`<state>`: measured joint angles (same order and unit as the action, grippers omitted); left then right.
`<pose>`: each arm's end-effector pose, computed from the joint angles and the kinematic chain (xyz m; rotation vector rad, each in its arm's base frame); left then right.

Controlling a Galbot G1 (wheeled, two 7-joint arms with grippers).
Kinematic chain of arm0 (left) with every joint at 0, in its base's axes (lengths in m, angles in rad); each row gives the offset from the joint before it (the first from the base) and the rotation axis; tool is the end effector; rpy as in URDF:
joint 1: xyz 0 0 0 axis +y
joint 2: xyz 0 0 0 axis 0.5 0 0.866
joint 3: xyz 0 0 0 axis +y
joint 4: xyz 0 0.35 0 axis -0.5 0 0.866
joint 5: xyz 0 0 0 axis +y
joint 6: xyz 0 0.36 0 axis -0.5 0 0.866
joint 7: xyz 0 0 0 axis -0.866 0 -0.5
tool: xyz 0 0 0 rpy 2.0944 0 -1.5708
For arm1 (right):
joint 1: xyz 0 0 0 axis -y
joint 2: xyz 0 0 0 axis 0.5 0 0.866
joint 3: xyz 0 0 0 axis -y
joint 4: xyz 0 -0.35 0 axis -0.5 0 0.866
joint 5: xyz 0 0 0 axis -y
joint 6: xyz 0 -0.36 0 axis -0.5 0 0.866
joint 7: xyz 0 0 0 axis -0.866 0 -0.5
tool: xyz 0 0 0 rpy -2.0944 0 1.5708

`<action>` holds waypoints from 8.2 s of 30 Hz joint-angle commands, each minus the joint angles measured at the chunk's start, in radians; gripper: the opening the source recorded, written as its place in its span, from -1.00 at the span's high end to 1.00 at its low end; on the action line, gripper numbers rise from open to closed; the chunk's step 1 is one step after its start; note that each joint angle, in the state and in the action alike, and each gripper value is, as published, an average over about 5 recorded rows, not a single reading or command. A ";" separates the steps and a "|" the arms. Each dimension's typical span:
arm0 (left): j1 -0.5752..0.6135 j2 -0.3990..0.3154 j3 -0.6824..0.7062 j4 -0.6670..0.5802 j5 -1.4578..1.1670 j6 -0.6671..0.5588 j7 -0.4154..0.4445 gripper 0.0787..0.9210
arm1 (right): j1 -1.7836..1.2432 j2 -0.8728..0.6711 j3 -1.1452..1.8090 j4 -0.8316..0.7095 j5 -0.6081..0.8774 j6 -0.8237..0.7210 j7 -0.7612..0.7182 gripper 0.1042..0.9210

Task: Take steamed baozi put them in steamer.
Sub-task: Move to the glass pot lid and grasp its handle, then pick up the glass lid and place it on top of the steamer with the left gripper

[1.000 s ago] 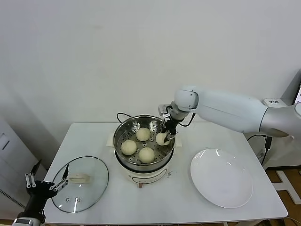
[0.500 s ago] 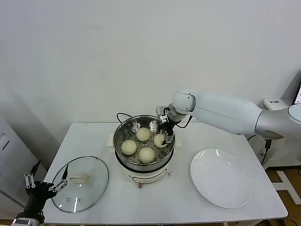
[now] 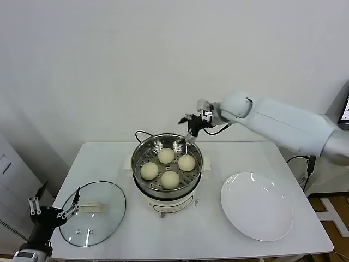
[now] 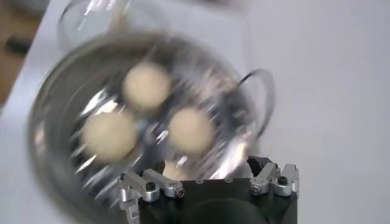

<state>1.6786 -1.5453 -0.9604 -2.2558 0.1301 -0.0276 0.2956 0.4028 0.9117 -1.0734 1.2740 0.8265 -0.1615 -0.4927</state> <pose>0.1335 0.1210 -0.2453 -0.0588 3.0698 0.6599 0.5654 -0.0068 -0.0777 1.4302 -2.3349 1.0042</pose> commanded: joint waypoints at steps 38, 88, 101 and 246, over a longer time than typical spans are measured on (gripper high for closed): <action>0.070 0.050 -0.027 0.292 0.811 -0.610 -0.307 -0.77 | -2.106 0.143 1.721 0.731 -0.251 0.185 0.653 -0.76; -0.330 0.057 0.030 0.695 1.336 -0.475 -0.464 -0.54 | -2.288 0.236 1.813 0.706 -0.304 0.286 0.537 -0.76; -0.358 0.072 0.032 0.734 1.359 -0.484 -0.481 0.35 | -2.292 0.242 1.809 0.702 -0.306 0.298 0.531 -0.76; -0.466 0.273 0.659 0.094 0.445 0.225 -0.483 -0.61 | -2.036 0.177 1.762 0.714 -0.313 0.263 0.500 -0.76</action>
<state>1.1180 -1.2887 -0.0117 -2.0722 0.9746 0.5005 0.0024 -1.8084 1.1586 0.7222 1.9820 0.4621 0.1468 -0.0164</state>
